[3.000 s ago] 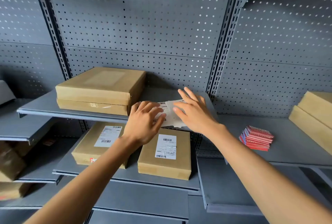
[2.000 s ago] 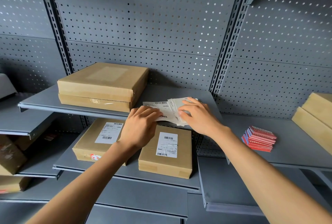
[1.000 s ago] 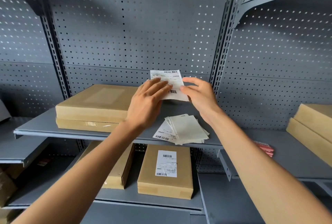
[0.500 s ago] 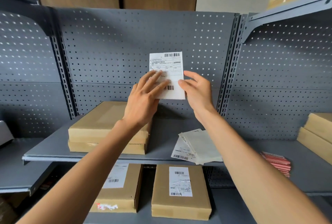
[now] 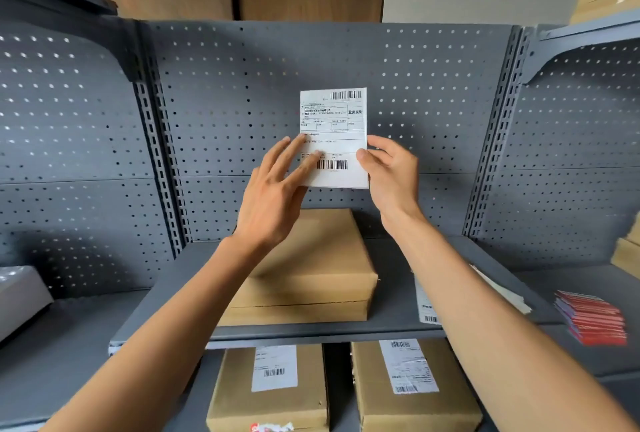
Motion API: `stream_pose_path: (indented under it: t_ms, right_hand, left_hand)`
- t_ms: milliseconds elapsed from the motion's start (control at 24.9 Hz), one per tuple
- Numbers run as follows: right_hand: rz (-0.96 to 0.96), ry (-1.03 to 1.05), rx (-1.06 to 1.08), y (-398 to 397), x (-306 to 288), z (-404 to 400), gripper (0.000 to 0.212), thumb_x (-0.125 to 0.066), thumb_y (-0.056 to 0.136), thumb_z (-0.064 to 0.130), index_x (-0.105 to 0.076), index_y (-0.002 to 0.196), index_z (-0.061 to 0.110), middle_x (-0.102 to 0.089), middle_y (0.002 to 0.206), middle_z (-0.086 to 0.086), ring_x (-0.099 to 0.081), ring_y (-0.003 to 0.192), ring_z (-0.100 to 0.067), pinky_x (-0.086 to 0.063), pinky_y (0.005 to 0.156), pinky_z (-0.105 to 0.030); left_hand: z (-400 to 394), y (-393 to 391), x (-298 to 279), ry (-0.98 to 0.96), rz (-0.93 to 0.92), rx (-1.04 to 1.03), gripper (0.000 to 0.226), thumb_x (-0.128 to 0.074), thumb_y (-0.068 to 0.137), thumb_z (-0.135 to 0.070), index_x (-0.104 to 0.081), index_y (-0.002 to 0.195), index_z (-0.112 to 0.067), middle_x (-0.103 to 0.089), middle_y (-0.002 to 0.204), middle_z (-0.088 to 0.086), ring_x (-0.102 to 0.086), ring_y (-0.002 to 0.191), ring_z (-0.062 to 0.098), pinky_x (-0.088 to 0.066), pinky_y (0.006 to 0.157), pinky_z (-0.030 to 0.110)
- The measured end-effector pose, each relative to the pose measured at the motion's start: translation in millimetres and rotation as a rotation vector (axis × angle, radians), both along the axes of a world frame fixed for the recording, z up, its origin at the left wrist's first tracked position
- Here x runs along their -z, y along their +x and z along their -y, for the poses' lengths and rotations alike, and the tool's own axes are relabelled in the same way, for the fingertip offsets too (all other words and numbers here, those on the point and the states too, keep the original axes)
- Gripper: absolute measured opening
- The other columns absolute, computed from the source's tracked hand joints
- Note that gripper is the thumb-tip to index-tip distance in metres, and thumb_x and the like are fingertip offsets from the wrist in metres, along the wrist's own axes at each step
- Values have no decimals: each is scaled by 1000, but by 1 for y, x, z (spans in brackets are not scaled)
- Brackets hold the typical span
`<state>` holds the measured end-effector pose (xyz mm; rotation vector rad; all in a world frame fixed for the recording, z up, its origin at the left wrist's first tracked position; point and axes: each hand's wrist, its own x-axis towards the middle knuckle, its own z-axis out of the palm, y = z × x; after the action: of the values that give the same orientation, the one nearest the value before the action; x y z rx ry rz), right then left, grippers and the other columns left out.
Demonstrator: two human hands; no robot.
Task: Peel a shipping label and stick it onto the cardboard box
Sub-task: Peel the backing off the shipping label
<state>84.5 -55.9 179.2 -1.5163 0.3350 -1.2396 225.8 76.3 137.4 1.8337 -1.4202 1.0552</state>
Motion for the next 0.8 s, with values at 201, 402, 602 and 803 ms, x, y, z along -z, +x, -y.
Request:
stream_pose_path:
  t_ms: [201,402,602,803]
  right_hand:
    - [-14,-36,50,25,-3,-16,24,-62,90,-3,-68,112,3,-75,97,-5,-71,81,-4,-54,76,-17]
    - [-16,-34,43,36,-2,-16,22,-61,90,-2,-68,105,12,-75,91,1,-72,82,-7,-57,78,-24]
    - [0,-29,50,47,-6,-17,21,-61,91,0,-69,109,9,-76,91,1,-73,84,-11,-59,80,-29]
    - [25,-25,49,53,-7,-16,21,-62,91,-1,-69,109,5,-77,94,-3,-73,86,-14,-58,82,-32]
  left_hand:
    - [-14,30,-1,-65,-59,106,45,-64,95,-27,-59,140,-23,-52,148,6,-46,132,31,-52,91,47]
    - [-16,35,6,-80,-158,103,55,-67,94,-35,-53,145,-22,-55,147,1,-52,127,24,-55,89,41]
    - [-26,31,3,-87,-418,144,55,-65,93,-46,-53,142,-25,-65,128,-7,-58,115,9,-50,85,30]
    - [-29,35,7,-104,-967,424,16,-72,92,-28,-73,102,-16,-79,91,-6,-71,92,4,-50,85,29]
